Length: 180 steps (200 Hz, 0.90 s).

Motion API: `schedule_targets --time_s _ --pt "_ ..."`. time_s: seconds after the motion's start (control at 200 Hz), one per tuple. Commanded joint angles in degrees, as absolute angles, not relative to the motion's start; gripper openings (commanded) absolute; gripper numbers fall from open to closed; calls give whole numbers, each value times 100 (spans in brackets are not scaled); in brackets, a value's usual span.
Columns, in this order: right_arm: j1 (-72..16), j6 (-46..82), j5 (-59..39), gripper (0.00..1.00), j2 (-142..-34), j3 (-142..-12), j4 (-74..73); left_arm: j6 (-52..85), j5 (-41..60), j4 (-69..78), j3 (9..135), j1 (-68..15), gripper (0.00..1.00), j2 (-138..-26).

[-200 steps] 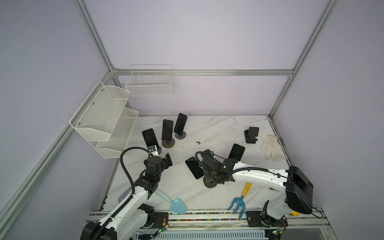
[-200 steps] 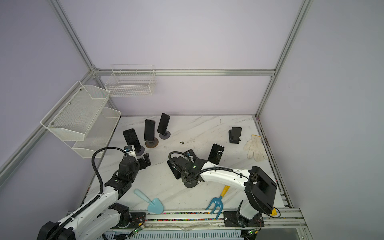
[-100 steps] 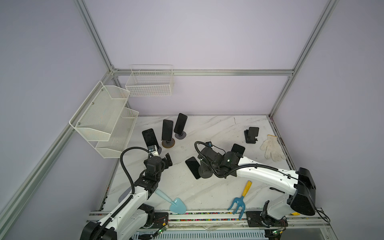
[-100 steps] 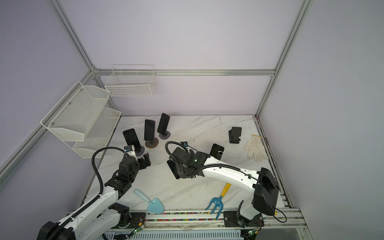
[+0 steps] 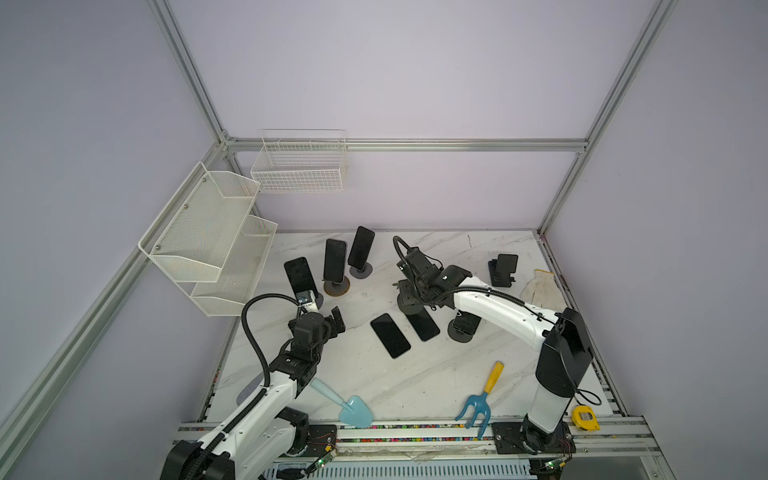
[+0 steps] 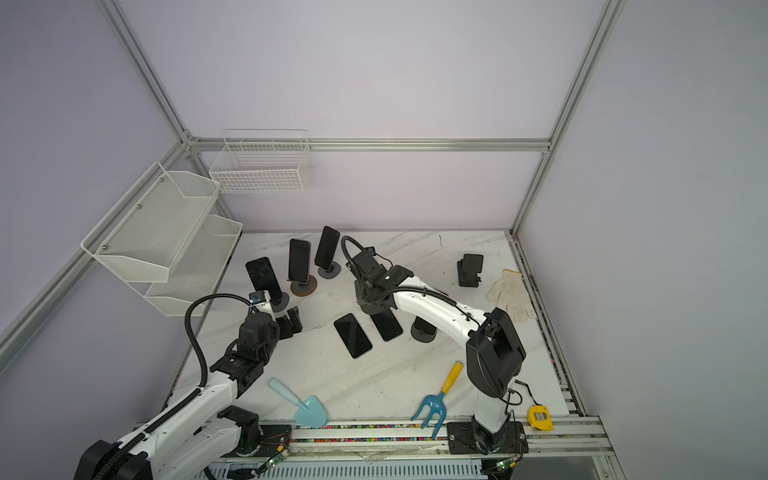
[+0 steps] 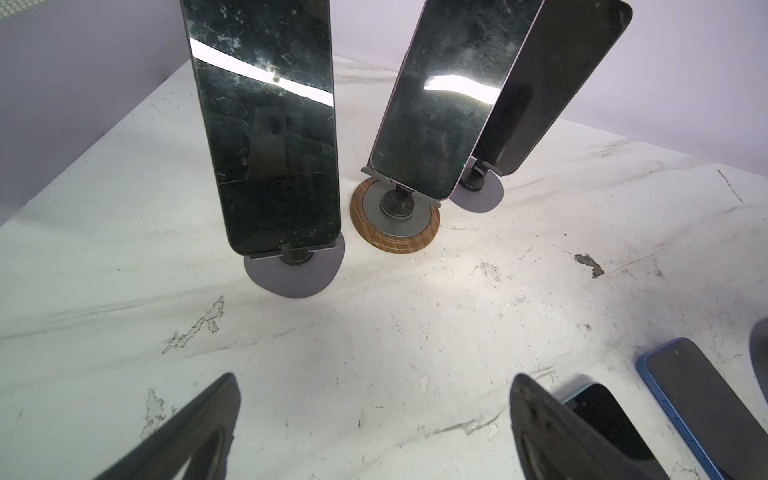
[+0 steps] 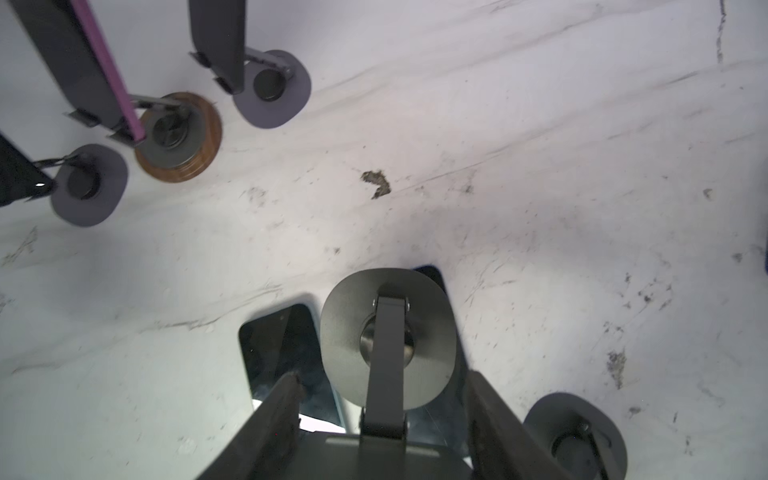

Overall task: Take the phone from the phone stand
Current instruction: 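Carry the grey stand with the right gripper toward the white glove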

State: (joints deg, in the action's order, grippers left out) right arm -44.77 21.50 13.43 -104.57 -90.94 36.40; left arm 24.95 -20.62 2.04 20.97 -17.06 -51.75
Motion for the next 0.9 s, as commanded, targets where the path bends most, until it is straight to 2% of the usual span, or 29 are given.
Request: schedule_targets --time_s 0.0,0.075,0.165,0.325,0.705,0.895 --pt "-4036 1527 1267 59 -10744 -9510 3393 2575 -2031 401 2020 -1705 100 -5190" --pt "-3622 1354 1281 59 -11030 -9797 3241 2584 -2009 422 2030 -1705 99 -5229" --pt "-3118 1536 832 58 -11511 -10369 3450 2593 -1964 471 2045 -1705 100 -5295" --pt "-2809 1415 1246 59 -11965 -10817 3363 2618 -1960 359 2101 -1705 100 -5300" --pt "-1593 1397 1423 59 -12419 -11182 3277 2639 -1915 396 2057 -1709 100 -5246" --pt "-1191 1334 1153 60 -12627 -11246 3079 2654 -1914 406 2061 -1709 100 -5317"
